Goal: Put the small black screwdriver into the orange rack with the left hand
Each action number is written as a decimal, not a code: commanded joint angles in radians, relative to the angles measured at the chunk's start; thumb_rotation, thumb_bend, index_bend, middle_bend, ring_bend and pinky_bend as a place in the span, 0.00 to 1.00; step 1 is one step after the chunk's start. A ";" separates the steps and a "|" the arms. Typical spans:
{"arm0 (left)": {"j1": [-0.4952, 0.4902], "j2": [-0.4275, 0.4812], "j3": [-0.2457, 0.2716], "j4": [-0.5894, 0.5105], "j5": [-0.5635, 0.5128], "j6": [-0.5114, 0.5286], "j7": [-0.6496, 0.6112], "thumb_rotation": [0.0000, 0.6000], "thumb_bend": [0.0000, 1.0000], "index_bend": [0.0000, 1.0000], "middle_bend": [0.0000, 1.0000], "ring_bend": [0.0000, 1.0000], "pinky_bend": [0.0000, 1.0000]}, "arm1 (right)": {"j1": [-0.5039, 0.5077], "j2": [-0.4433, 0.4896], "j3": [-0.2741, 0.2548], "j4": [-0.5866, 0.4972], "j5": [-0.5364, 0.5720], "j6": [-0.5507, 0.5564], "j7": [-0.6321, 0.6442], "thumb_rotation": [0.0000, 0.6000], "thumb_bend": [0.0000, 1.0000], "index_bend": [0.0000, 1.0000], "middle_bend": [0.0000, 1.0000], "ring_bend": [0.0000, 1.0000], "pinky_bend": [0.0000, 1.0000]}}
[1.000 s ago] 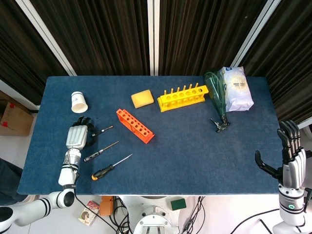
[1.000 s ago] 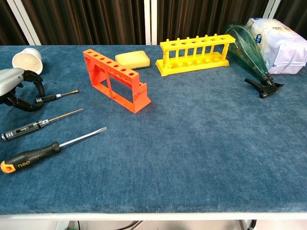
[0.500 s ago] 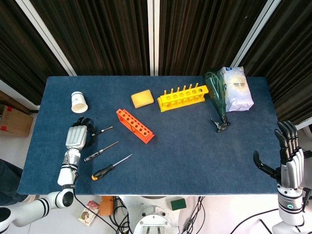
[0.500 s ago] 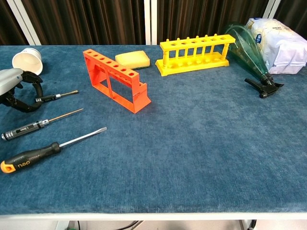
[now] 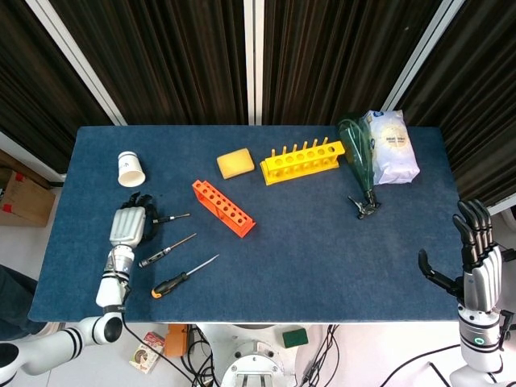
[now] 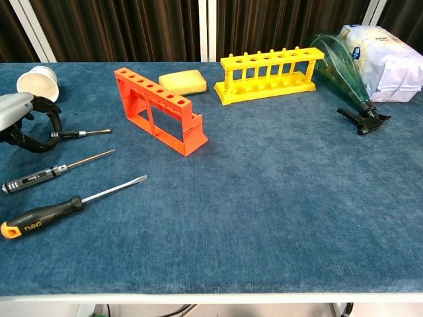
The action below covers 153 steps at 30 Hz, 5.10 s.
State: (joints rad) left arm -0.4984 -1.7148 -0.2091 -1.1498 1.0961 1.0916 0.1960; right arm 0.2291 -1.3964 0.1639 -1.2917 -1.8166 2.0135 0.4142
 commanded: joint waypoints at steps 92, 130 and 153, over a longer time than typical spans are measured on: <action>-0.527 0.481 -0.073 -0.801 -0.630 0.084 0.617 1.00 0.40 0.61 0.24 0.07 0.24 | -0.005 -0.010 0.011 0.053 0.043 0.016 0.087 1.00 0.45 0.00 0.01 0.00 0.00; -0.636 0.345 0.018 -0.679 -0.649 0.117 0.770 1.00 0.40 0.60 0.24 0.07 0.24 | -0.001 -0.029 0.014 0.103 0.078 -0.007 0.125 1.00 0.46 0.00 0.01 0.00 0.00; -0.675 0.335 0.022 -0.649 -0.731 0.083 0.816 1.00 0.40 0.48 0.24 0.07 0.24 | -0.003 -0.037 0.017 0.133 0.097 -0.014 0.162 1.00 0.49 0.00 0.01 0.00 0.00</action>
State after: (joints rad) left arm -1.1735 -1.3800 -0.1878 -1.7987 0.3656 1.1748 1.0121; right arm 0.2265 -1.4329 0.1807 -1.1585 -1.7199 1.9998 0.5763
